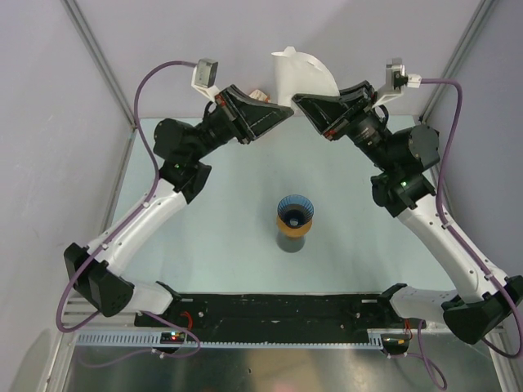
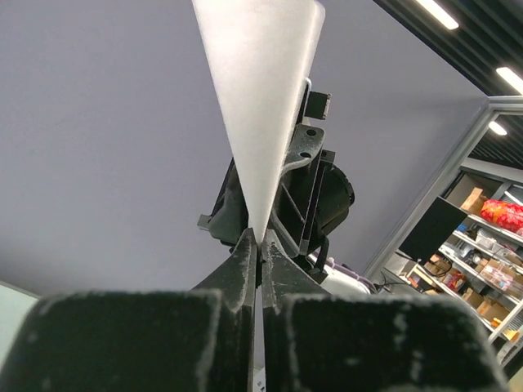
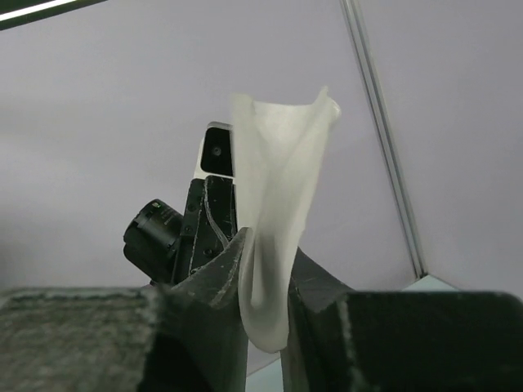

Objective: Place the coffee filter in the dripper
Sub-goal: Adjust the coffee filter.

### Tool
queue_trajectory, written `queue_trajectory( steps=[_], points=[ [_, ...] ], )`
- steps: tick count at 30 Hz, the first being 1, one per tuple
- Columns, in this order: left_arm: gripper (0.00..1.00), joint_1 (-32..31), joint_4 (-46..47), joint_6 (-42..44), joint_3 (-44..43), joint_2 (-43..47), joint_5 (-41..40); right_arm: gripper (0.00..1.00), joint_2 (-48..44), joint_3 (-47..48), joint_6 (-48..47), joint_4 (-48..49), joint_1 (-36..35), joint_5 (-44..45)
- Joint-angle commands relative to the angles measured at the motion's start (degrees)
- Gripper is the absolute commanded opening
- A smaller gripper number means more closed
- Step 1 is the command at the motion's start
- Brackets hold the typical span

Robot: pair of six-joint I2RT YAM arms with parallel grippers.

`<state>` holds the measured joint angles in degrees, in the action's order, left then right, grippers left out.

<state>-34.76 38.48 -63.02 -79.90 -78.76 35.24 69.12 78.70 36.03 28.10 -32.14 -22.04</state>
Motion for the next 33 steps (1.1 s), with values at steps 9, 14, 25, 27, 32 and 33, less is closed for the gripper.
queue_trajectory(
  steps=[9, 14, 25, 27, 32, 33],
  points=[
    [0.07, -0.1, 1.7, -0.8, 1.4, 0.7, 0.3, 0.0, -2.2, -0.1, 0.9, 1.7, 4.0, -0.2],
    [0.47, -0.1, 0.4, 1.5, 2.2, 1.4, 0.9, 0.0, -3.2, -2.1, 1.0, 1.5, 5.1, -2.5],
    [0.65, 0.3, -1.6, 7.7, 6.5, 2.8, 5.6, 0.0, -5.3, -5.4, 2.5, 0.0, 5.6, -9.3],
    [0.69, 0.4, -1.7, 8.0, 6.5, 2.8, 6.7, 0.0, -5.4, -5.4, 2.6, -0.5, 5.5, -10.1],
    [0.8, 0.7, -1.7, 8.3, 7.2, 3.6, 9.6, 0.0, -5.7, -5.5, 2.2, -1.9, 5.7, -12.4],
    [0.81, 0.9, -1.7, 8.4, 7.4, 3.9, 10.0, 0.0, -5.8, -5.4, 2.0, -2.1, 5.8, -13.0]
  ],
)
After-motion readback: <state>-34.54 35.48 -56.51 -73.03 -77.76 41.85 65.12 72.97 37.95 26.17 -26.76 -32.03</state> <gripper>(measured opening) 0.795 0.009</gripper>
